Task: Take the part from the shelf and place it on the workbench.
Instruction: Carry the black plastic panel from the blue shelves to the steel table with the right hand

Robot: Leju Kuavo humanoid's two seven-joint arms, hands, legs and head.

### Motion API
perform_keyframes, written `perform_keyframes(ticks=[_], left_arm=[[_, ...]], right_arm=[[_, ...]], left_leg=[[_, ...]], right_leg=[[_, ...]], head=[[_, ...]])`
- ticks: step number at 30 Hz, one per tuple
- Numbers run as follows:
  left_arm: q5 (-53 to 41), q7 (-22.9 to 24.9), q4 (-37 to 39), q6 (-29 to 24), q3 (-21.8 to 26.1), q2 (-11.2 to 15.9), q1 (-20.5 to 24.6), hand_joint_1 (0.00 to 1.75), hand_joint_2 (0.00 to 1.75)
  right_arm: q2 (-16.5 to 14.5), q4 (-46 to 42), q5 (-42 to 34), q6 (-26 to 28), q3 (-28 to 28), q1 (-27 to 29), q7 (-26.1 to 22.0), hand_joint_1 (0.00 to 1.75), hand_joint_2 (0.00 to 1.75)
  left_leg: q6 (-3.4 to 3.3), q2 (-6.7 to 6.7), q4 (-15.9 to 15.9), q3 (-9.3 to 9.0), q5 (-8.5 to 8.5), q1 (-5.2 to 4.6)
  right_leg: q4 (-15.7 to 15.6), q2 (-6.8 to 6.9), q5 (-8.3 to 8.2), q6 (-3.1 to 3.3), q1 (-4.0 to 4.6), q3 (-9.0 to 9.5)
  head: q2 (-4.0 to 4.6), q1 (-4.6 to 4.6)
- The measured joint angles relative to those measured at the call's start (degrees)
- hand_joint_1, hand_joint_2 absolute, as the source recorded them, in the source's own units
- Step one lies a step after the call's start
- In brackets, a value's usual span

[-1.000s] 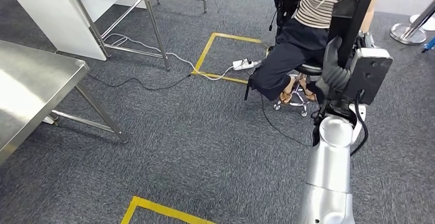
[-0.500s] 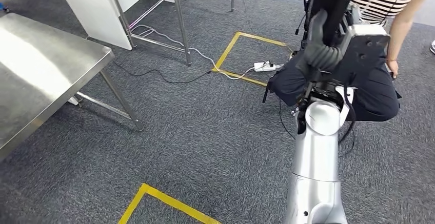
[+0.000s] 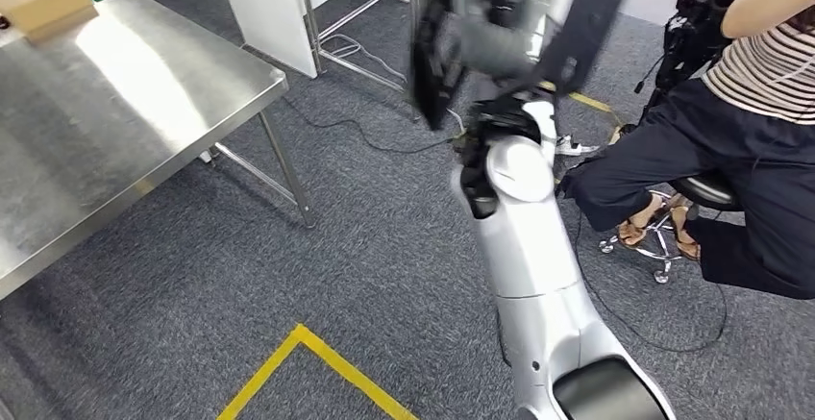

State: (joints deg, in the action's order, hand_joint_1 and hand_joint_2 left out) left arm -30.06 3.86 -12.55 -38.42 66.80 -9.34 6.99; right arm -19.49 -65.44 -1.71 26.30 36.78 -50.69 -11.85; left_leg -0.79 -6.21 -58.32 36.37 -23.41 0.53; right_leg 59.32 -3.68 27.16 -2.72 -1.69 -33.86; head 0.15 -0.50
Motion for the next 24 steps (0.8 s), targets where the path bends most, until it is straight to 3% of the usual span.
perform_keyframes(ticks=[2,4,6,8,9,10,13,15,17,19,21,23,24], left_arm=[[-2.0,1.4,-0.9,-1.3,2.1,-1.4,-0.2,0.00,1.75],[-2.8,1.8,-1.4,-1.5,3.7,-2.3,-0.2,0.00,1.75],[-3.0,1.9,-1.8,-1.7,4.7,-2.9,-0.1,0.00,1.75],[-3.0,2.0,-2.2,-1.7,5.3,-3.2,-0.1,0.00,1.75],[-3.0,2.0,-2.3,-1.7,5.6,-3.4,-0.1,0.00,1.75],[-3.0,2.0,-2.4,-1.8,5.9,-3.5,-0.2,0.00,1.75],[-3.0,2.1,-2.6,-1.8,6.4,-3.8,-0.1,0.00,1.75],[-3.1,2.1,-2.8,-1.8,6.5,-4.1,0.0,0.00,1.75],[-3.1,2.1,-3.0,-1.9,6.6,-4.2,0.0,0.00,1.75],[-3.1,2.1,-3.1,-1.9,6.6,-4.3,0.0,0.00,1.75],[-4.0,2.2,-3.3,-1.9,6.8,-4.4,0.1,0.00,1.75],[-9.0,2.8,-3.9,-1.9,8.4,-4.8,0.4,0.00,1.75],[-12.7,3.3,-4.4,-1.9,10.0,-5.3,0.5,0.00,1.75]], right_arm=[[-0.1,1.3,-5.0,1.2,5.9,-1.4,-0.3,1.75,1.75],[-0.1,2.0,-6.1,1.6,9.8,-2.5,-0.5,1.75,1.75],[-0.1,2.7,-6.4,1.8,12.2,-3.3,-0.5,1.75,1.75],[0.0,3.4,-6.5,1.9,13.7,-3.6,-0.6,1.75,1.75],[0.0,3.8,-6.6,1.9,14.3,-3.6,-0.6,1.75,1.75],[-0.1,4.0,-6.6,1.9,14.7,-3.6,-0.6,1.75,1.75],[-0.1,4.5,-6.6,1.9,15.6,-3.9,-0.7,1.75,1.75],[-0.1,4.8,-6.6,1.9,15.9,-4.3,-0.8,1.75,1.75],[-0.1,5.0,-6.7,2.0,16.2,-4.6,-0.9,1.75,1.75],[-0.1,5.1,-6.7,2.0,16.4,-4.8,-0.9,1.75,1.75],[0.0,5.3,-7.0,2.0,16.6,-5.0,-1.1,1.75,1.75],[0.1,5.7,-8.5,1.9,17.0,-5.1,-1.7,1.75,1.75],[0.1,6.0,-9.6,1.8,17.3,-5.0,-2.2,1.75,1.75]], left_leg=[[0.61,-0.79,0.1,0.44,0.15,0.32],[1.06,1.03,-1.9,1.57,-1.05,0.29],[1.43,4.33,-8.3,4.73,-4.11,0.18],[1.64,5.73,-15.2,8.31,-6.55,0.28],[1.66,5.94,-16.3,8.98,-6.47,0.32],[1.66,6.13,-14.9,8.37,-5.30,0.37],[1.55,8.68,-3.8,2.47,-0.83,0.22],[1.20,9.55,-0.9,0.79,-0.45,-0.18],[0.51,8.27,-0.8,0.72,-0.31,-0.35],[-0.24,7.07,-0.4,0.42,-0.12,-0.21],[-0.88,5.92,-0.2,0.25,-0.03,-0.04],[-1.20,4.50,-0.2,0.26,-0.06,-0.09],[-1.26,3.68,-0.2,0.25,-0.08,-0.15]], right_leg=[[-0.2,1.14,-0.19,0.76,0.17,0.12],[-0.5,2.49,-0.24,1.64,0.06,0.48],[-0.6,3.96,-0.02,2.39,0.28,0.77],[-0.6,5.43,0.18,2.73,0.57,0.85],[-0.6,6.14,0.26,2.82,0.62,0.87],[-0.6,6.78,0.35,2.87,0.64,0.93],[-0.6,8.36,0.78,2.59,0.97,1.25],[-0.6,9.15,0.99,2.13,1.48,1.41],[-0.7,9.90,1.19,1.66,1.68,1.62],[0.8,8.32,2.13,1.31,1.49,1.05],[6.9,5.35,4.55,1.47,1.20,-2.09],[14.7,4.17,6.83,1.62,1.21,-6.50],[16.5,4.00,6.93,1.48,1.29,-7.77]], head=[[0.00,-0.01],[0.00,-0.27],[0.00,-0.55],[0.00,-0.57],[0.00,-0.58],[0.00,-0.59],[0.00,-0.59],[0.00,-0.50],[0.00,-0.42],[0.00,-0.33],[0.00,-0.13],[0.00,0.01],[0.00,0.04]])
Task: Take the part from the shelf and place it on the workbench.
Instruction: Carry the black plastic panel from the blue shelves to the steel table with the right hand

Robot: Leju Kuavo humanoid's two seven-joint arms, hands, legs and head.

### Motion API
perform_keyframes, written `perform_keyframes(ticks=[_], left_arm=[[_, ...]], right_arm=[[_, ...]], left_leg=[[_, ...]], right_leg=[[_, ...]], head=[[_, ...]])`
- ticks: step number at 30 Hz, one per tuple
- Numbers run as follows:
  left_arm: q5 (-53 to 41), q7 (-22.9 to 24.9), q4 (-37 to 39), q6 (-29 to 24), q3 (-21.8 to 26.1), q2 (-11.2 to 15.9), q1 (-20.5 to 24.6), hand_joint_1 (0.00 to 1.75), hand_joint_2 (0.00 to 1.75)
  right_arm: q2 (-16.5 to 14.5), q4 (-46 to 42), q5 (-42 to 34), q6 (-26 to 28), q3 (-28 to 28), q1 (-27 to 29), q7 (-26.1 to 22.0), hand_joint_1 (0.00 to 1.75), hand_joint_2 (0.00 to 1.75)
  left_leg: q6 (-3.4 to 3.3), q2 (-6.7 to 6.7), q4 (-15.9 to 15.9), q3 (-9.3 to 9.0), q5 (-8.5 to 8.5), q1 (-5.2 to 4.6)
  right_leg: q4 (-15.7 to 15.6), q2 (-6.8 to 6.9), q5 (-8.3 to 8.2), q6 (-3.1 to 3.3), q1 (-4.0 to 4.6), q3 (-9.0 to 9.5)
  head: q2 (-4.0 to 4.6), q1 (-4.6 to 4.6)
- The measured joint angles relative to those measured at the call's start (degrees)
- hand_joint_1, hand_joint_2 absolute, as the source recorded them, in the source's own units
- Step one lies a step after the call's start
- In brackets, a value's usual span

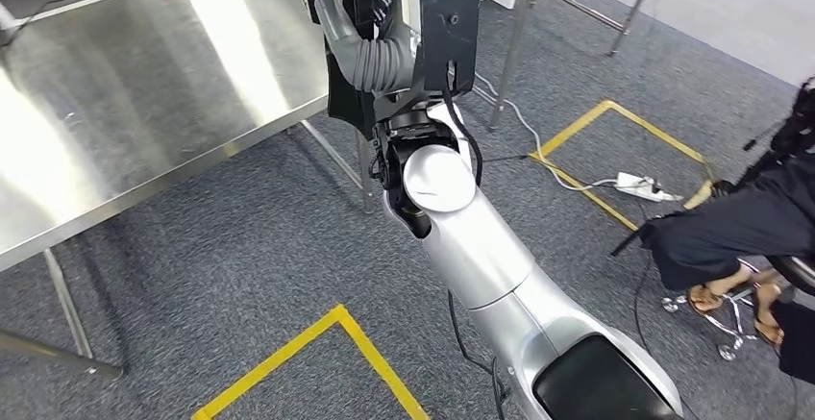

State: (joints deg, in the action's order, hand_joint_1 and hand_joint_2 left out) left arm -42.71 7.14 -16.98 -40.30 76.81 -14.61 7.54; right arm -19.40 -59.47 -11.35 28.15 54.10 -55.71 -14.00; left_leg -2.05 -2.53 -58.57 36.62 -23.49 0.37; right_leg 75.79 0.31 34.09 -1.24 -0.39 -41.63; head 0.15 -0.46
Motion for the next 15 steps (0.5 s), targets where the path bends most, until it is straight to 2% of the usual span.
perform_keyframes(ticks=[1,2,3,5,6,7,8,9,10,11,13,14,15], left_arm=[[-3.5,0.5,-0.7,0.0,1.9,-0.5,0.2,0.00,1.75],[-6.1,0.9,-1.3,0.0,3.6,-1.0,0.4,0.00,1.75],[-7.8,1.3,-2.1,0.0,5.1,-1.5,0.5,0.00,1.75],[-9.6,2.1,-3.7,0.0,7.2,-2.6,0.6,0.00,1.75],[-10.0,2.2,-4.6,0.0,8.0,-3.1,0.6,0.00,1.75],[-9.9,2.0,-5.5,0.0,8.7,-3.6,0.5,0.00,1.75],[-9.1,1.1,-6.2,0.0,9.3,-4.0,0.5,0.00,1.75],[-7.4,-0.7,-6.6,0.0,9.8,-4.2,0.5,0.00,1.75],[-5.1,-3.2,-6.6,-0.1,10.2,-4.2,0.5,0.00,1.75],[-2.6,-6.1,-6.1,-0.1,10.5,-3.9,0.6,0.00,1.75],[1.9,-11.2,-4.1,-0.1,10.8,-2.9,0.9,0.00,1.75],[3.3,-12.9,-3.0,0.0,11.0,-2.3,1.0,0.00,1.75],[4.2,-14.0,-2.0,0.2,11.1,-1.8,1.1,0.00,1.75]], right_arm=[[0.0,0.3,-1.1,0.0,0.5,0.0,-0.5,1.75,1.75],[0.0,0.5,-2.0,0.0,0.9,0.1,-0.9,1.75,1.75],[-0.1,0.8,-2.8,0.0,1.4,0.0,-1.4,1.75,1.75],[-0.1,1.5,-3.9,0.0,2.3,0.0,-2.2,1.75,1.75],[-0.1,1.9,-4.3,-0.1,2.7,0.1,-2.6,1.75,1.75],[-0.1,2.4,-4.7,-0.3,3.1,0.1,-2.9,1.75,1.75],[-0.1,2.9,-4.9,-0.4,3.5,0.1,-3.0,1.75,1.75],[-0.2,3.3,-4.8,-0.2,3.8,0.2,-3.0,1.75,1.75],[-0.2,3.8,-4.3,0.2,4.0,0.2,-3.0,1.75,1.75],[-0.1,4.6,-3.0,0.5,3.9,0.3,-3.0,1.75,1.75],[-0.1,6.4,1.4,-0.6,2.2,0.6,-3.1,1.75,1.75],[-0.1,7.3,4.2,-1.8,0.7,0.9,-3.0,1.75,1.75],[-0.1,7.9,6.9,-3.1,-1.1,1.3,-2.7,1.75,1.75]], left_leg=[[-0.03,-0.86,0.0,-0.03,0.01,-0.08],[-0.03,-1.69,0.0,-0.07,0.02,-0.15],[-0.02,-2.47,0.0,-0.11,0.04,-0.14],[0.20,-3.79,-0.1,-0.06,0.03,-0.22],[0.41,-4.32,-0.1,0.03,0.05,-0.14],[0.73,-4.83,-0.1,0.13,0.09,-0.07],[1.08,-5.39,0.0,0.22,0.12,0.04],[1.42,-5.31,-0.1,0.40,0.00,0.06],[1.76,-4.39,-0.9,0.79,-0.56,-0.04],[2.11,-2.86,-2.7,1.66,-1.63,-0.14],[2.80,0.65,-9.3,4.92,-4.88,0.09],[3.16,1.54,-12.7,6.77,-6.18,0.37],[3.48,2.02,-14.8,7.99,-6.64,0.68]], right_leg=[[-0.8,-0.18,-0.90,-0.25,0.09,-0.05],[-3.7,-0.49,-2.50,-0.50,0.16,1.03],[-8.1,-1.38,-4.46,-0.62,0.20,2.88],[-15.1,-3.42,-7.31,-0.20,0.29,6.18],[-16.8,-4.04,-7.91,0.14,0.38,7.02],[-17.2,-3.91,-8.06,0.52,0.51,7.30],[-17.4,-3.29,-8.20,0.85,0.40,7.49],[-17.7,-2.67,-8.32,1.17,0.30,7.75],[-18.1,-1.98,-8.43,1.50,0.09,8.09],[-18.5,-1.26,-8.51,1.75,-0.16,8.45],[-18.7,0.20,-8.35,2.10,-0.22,8.86],[-18.7,0.94,-8.25,2.20,-0.20,8.91],[-18.7,1.72,-8.16,2.28,-0.21,8.92]], head=[[0.00,0.01],[0.00,0.02],[0.00,0.04],[0.00,0.07],[0.00,0.05],[0.00,0.08],[0.00,0.11],[0.00,0.10],[0.00,-0.05],[0.00,-0.27],[0.00,-0.65],[0.00,-0.68],[0.00,-0.68]])
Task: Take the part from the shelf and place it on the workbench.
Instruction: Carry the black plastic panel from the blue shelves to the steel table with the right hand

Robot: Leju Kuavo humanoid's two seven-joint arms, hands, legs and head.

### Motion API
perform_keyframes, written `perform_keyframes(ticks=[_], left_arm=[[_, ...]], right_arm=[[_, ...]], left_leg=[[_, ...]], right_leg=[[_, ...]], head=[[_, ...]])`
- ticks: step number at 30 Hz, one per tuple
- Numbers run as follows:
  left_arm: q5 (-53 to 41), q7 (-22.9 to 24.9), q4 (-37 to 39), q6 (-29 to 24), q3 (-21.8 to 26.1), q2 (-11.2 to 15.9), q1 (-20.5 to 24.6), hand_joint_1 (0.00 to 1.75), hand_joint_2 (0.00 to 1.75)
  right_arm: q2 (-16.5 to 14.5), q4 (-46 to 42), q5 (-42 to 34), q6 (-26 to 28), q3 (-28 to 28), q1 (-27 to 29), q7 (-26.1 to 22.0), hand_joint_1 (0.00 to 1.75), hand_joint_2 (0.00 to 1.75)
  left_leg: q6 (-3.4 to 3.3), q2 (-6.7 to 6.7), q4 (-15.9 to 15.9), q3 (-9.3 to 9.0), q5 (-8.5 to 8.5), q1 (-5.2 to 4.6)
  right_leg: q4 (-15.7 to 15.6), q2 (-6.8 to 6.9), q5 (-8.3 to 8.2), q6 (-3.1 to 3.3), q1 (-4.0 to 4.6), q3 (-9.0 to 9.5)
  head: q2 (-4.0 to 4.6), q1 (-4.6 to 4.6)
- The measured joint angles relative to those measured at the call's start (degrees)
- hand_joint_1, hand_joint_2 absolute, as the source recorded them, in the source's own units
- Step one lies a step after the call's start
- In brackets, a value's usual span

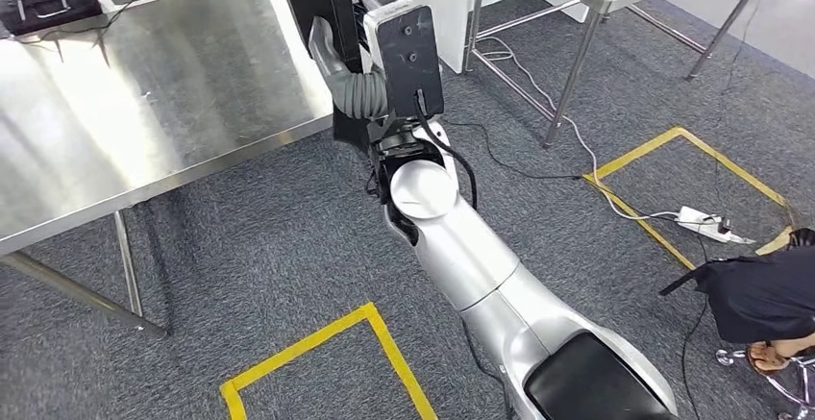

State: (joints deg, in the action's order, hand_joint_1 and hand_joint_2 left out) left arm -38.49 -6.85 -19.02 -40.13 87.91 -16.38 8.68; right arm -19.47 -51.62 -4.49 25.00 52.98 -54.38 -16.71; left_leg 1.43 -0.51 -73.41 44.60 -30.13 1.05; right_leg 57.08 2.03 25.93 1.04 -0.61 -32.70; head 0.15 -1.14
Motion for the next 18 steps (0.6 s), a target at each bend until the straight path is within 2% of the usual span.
perform_keyframes(ticks=[1,2,4,5,6,7,9,10,11,13,14,15,16,17,18], left_arm=[[0.6,-0.8,0.8,0.3,0.2,0.5,0.0,0.00,1.75],[1.0,-1.4,1.5,0.6,0.3,1.0,0.1,0.00,1.75],[1.4,-2.2,2.6,1.5,0.5,1.7,0.2,0.00,1.75],[1.5,-2.6,3.0,1.8,0.5,2.0,0.3,0.00,1.75],[1.6,-2.9,3.4,2.3,0.6,2.2,0.4,0.00,1.75],[1.8,-3.3,3.7,2.7,0.6,2.4,0.5,0.00,1.75],[2.0,-3.9,4.2,3.8,0.6,2.9,0.5,0.00,1.75],[2.0,-4.1,4.4,4.4,0.6,3.2,0.5,0.00,1.75],[2.0,-4.3,4.6,5.0,0.6,3.5,0.5,0.00,1.75],[1.8,-4.5,4.8,6.3,0.5,4.1,0.5,0.00,1.75],[1.5,-4.6,4.9,6.9,0.5,4.4,0.5,0.00,1.75],[1.2,-4.7,5.1,7.6,0.4,4.7,0.5,0.00,1.75],[0.8,-4.7,5.2,8.3,0.2,5.0,0.4,0.00,1.75],[0.5,-4.8,5.2,9.0,-0.1,5.3,0.4,0.00,1.75],[0.2,-4.9,5.3,9.8,-0.4,5.5,0.3,0.00,1.75]], right_arm=[[0.0,0.4,2.3,-1.1,-1.8,0.3,0.4,1.75,1.75],[0.0,0.7,4.0,-1.9,-3.5,0.5,0.7,1.75,1.75],[0.0,1.2,5.6,-2.7,-6.4,0.6,1.1,1.75,1.75],[0.0,1.5,6.0,-2.8,-7.5,0.5,1.2,1.75,1.75],[0.0,1.8,6.3,-2.9,-8.5,0.4,1.3,1.75,1.75],[0.0,2.1,6.7,-3.0,-9.2,0.4,1.5,1.75,1.75],[0.0,3.0,7.8,-2.9,-10.6,0.3,1.5,1.75,1.75],[0.0,3.4,8.6,-2.9,-11.3,0.2,1.5,1.75,1.75],[0.0,3.7,9.5,-2.8,-12.0,0.1,1.4,1.75,1.75],[0.2,4.6,11.6,-2.7,-13.8,0.0,1.2,1.75,1.75],[0.3,4.9,13.0,-2.6,-14.8,0.1,1.4,1.75,1.75],[0.4,5.2,14.7,-2.6,-15.9,0.4,1.7,1.75,1.75],[0.5,5.3,16.8,-2.7,-17.1,0.7,2.1,1.75,1.75],[0.5,5.3,19.0,-2.9,-18.5,1.1,2.7,1.75,1.75],[0.6,4.9,21.4,-3.4,-19.9,1.5,3.3,1.75,1.75]], left_leg=[[0.29,0.33,0.0,0.16,0.58,0.28],[0.54,0.78,2.1,-0.87,2.10,0.53],[0.92,3.04,9.9,-5.17,5.57,0.62],[0.75,3.96,12.9,-6.92,6.52,0.49],[0.44,4.56,14.7,-7.96,6.85,0.29],[0.01,4.40,15.1,-8.20,6.71,0.03],[-1.12,3.04,15.3,-8.12,6.87,-0.07],[-1.66,2.37,15.5,-8.19,7.00,-0.05],[-2.20,1.74,15.6,-8.29,7.12,0.02],[-2.88,0.44,15.7,-8.34,7.20,0.08],[-3.01,-0.31,15.7,-8.31,7.18,0.05],[-3.07,-1.17,15.7,-8.32,7.17,0.01],[-3.08,-2.08,15.7,-8.33,7.17,-0.04],[-3.07,-3.01,15.7,-8.35,7.17,-0.07],[-3.05,-3.91,15.6,-8.37,7.18,-0.10]], right_leg=[[0.0,0.72,0.09,-0.02,-0.05,0.02],[0.1,1.37,0.21,-0.16,-0.12,0.08],[0.2,2.47,0.63,-0.74,-0.06,0.34],[0.2,2.92,0.84,-1.10,0.13,0.47],[0.3,3.36,0.99,-1.40,0.35,0.58],[0.3,3.83,1.09,-1.68,0.63,0.71],[0.3,4.55,1.38,-2.25,0.65,0.87],[1.0,3.81,1.92,-2.45,0.54,0.58],[2.9,2.52,2.84,-2.48,0.34,-0.30],[10.1,-0.56,5.62,-2.15,0.05,-4.02],[14.3,-1.27,6.85,-2.07,0.03,-6.29],[17.1,-1.60,7.42,-2.17,0.04,-8.09],[17.8,-1.79,7.07,-2.43,0.06,-8.83],[16.1,-2.00,5.86,-2.78,0.07,-8.40],[12.3,-2.47,4.00,-3.09,0.02,-6.88]], head=[[0.00,-0.02],[0.00,-0.02],[0.00,-0.06],[0.00,-0.04],[0.00,0.00],[0.00,0.05],[0.00,0.19],[0.00,0.20],[0.00,0.27],[0.00,0.50],[0.00,0.61],[0.00,0.67],[0.00,0.69],[0.00,0.70],[0.00,0.71]])
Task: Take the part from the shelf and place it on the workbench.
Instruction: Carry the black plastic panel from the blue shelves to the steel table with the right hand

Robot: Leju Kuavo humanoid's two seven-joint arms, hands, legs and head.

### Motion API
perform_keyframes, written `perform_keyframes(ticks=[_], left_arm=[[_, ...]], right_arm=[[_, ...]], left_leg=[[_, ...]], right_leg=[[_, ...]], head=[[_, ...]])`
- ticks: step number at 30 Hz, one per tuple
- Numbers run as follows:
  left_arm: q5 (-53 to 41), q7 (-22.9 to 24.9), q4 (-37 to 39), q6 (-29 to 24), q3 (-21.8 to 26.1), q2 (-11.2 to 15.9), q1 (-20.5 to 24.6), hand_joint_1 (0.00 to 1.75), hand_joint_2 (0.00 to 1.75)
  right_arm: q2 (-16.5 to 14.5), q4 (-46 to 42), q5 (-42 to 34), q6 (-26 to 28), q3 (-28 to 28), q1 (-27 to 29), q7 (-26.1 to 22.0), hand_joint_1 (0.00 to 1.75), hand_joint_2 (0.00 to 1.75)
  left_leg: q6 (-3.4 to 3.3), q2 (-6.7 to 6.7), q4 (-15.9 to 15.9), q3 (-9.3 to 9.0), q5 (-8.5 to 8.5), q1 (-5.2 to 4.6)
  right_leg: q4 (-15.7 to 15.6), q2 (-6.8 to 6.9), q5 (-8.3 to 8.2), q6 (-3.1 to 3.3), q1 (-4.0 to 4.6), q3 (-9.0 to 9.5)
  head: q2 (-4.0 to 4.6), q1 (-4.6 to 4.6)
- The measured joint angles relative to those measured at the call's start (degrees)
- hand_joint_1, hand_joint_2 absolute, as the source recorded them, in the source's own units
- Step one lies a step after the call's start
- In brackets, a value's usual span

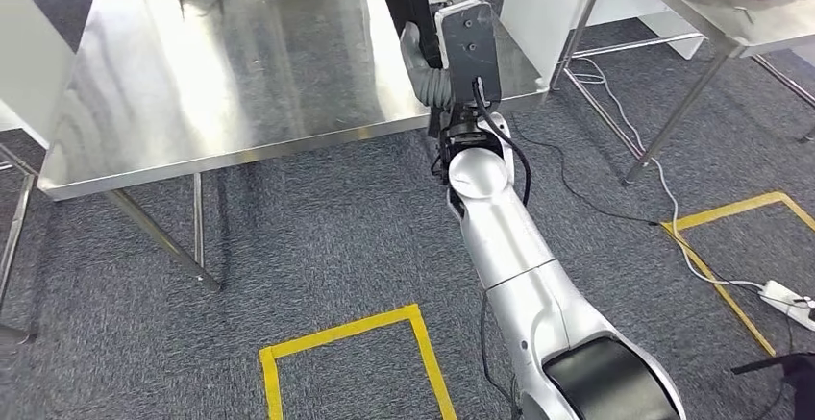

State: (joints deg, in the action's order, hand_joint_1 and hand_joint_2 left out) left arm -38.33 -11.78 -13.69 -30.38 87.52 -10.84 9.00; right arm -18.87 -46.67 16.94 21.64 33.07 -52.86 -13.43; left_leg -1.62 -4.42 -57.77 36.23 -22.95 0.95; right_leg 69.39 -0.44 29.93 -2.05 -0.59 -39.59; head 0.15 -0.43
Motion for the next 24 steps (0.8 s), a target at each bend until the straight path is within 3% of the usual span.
perform_keyframes(ticks=[2,3,4,6,8,10,12,13,14,15,17,19,21,22,24], left_arm=[[-0.6,-0.3,0.1,1.3,-0.8,0.5,-0.1,0.00,1.75],[-0.9,-0.4,0.2,1.9,-1.1,0.7,-0.2,0.00,1.75],[-1.1,-0.5,0.2,2.4,-1.5,0.8,-0.3,0.00,1.75],[-1.2,-0.6,0.3,2.8,-1.9,1.1,-0.6,0.00,1.75],[-1.3,-0.7,0.3,3.1,-2.2,1.4,-0.9,0.00,1.75],[-1.6,-0.9,0.4,3.6,-2.7,1.6,-1.0,0.00,1.75],[-2.2,-1.2,0.4,4.8,-3.4,1.9,-0.9,0.00,1.75],[-2.5,-1.4,0.4,5.4,-3.8,2.0,-1.0,0.00,1.75],[-2.8,-1.5,0.4,6.0,-4.1,2.1,-1.0,0.00,1.75],[-3.0,-1.5,0.4,6.5,-4.4,2.3,-1.0,0.00,1.75],[-3.6,-1.6,0.4,7.4,-5.1,2.6,-1.0,0.00,1.75],[-4.1,-1.6,0.4,8.2,-5.8,2.9,-1.0,0.00,1.75],[-4.5,-1.6,0.4,8.7,-6.4,2.9,-1.0,0.00,1.75],[-4.7,-1.6,0.4,8.9,-6.7,3.0,-1.0,0.00,1.75],[-4.8,-1.6,0.4,9.2,-7.2,3.1,-1.0,0.00,1.75]], right_arm=[[0.2,-1.1,4.6,-1.4,-2.8,0.8,1.2,1.75,1.75],[0.2,-1.7,6.6,-2.2,-4.2,1.3,1.7,1.75,1.75],[0.3,-2.2,8.1,-2.9,-5.5,1.7,2.2,1.75,1.75],[0.3,-3.1,9.6,-3.6,-7.3,2.4,2.7,1.75,1.75],[0.1,-3.8,10.9,-4.1,-8.6,2.8,3.0,1.75,1.75],[0.1,-4.3,13.3,-4.8,-9.9,3.0,3.5,1.75,1.75],[0.3,-4.5,15.8,-5.7,-11.3,3.5,4.2,1.75,1.75],[0.5,-4.5,16.7,-6.1,-12.0,3.8,4.4,1.75,1.75],[0.7,-4.5,17.4,-6.4,-12.6,4.1,4.6,1.75,1.75],[0.8,-4.7,18.0,-6.5,-13.2,4.4,4.7,1.75,1.75],[1.2,-5.3,19.4,-6.7,-14.4,4.8,4.7,1.75,1.75],[1.6,-6.1,20.8,-6.9,-15.6,5.2,4.7,1.75,1.75],[2.0,-7.1,21.9,-7.1,-16.8,5.7,4.8,1.75,1.75],[2.2,-7.6,22.2,-7.1,-17.3,6.0,4.8,1.75,1.75],[2.6,-8.4,22.6,-7.2,-18.0,6.4,4.8,1.75,1.75]], left_leg=[[0.20,-1.52,-0.1,0.08,-0.03,-0.05],[0.42,-2.13,-0.2,0.17,-0.04,-0.07],[0.73,-2.62,-0.2,0.27,-0.04,-0.02],[1.43,-3.27,-0.1,0.45,-0.02,0.16],[2.00,-1.06,-1.7,1.24,-1.21,0.07],[2.44,2.47,-7.8,4.07,-4.46,-0.05],[2.85,3.86,-14.9,7.77,-7.18,0.11],[2.96,4.10,-16.2,8.60,-7.18,0.18],[3.02,4.37,-15.1,8.19,-6.10,0.24],[2.99,4.90,-11.8,6.52,-4.21,0.27],[2.66,7.29,-3.8,2.24,-0.96,0.09],[2.03,8.37,-0.4,0.43,-0.11,-0.26],[1.24,6.97,-0.2,0.46,-0.07,-0.54],[0.85,6.32,0.0,0.35,0.05,-0.53],[-0.04,5.16,0.4,0.09,0.34,-0.31]], right_leg=[[-8.1,-1.82,-3.28,-0.09,-0.14,3.58],[-10.5,-2.43,-4.14,0.08,-0.13,4.67],[-11.4,-2.65,-4.42,0.37,-0.04,5.15],[-11.6,-1.67,-4.65,1.02,-0.12,5.46],[-12.0,-0.71,-4.89,1.80,-0.51,5.85],[-12.2,0.29,-4.84,2.30,-0.57,6.16],[-12.2,1.55,-4.65,2.54,-0.41,6.28],[-12.2,2.21,-4.55,2.61,-0.37,6.32],[-12.2,2.85,-4.44,2.62,-0.34,6.40],[-12.2,3.46,-4.29,2.53,-0.34,6.53],[-12.1,4.51,-3.88,2.09,0.03,6.86],[-12.1,5.46,-3.51,1.54,0.58,7.11],[-12.2,6.60,-3.20,0.99,0.83,7.35],[-11.9,6.53,-2.86,0.72,0.73,7.31],[-8.4,4.32,-0.99,0.58,0.43,5.66]], head=[[0.00,0.02],[0.00,0.01],[0.00,0.02],[0.00,0.03],[0.00,-0.19],[0.00,-0.50],[0.00,-0.54],[0.00,-0.55],[0.00,-0.56],[0.00,-0.56],[0.00,-0.57],[0.00,-0.33],[0.00,-0.11],[0.00,-0.10],[0.00,-0.02]])
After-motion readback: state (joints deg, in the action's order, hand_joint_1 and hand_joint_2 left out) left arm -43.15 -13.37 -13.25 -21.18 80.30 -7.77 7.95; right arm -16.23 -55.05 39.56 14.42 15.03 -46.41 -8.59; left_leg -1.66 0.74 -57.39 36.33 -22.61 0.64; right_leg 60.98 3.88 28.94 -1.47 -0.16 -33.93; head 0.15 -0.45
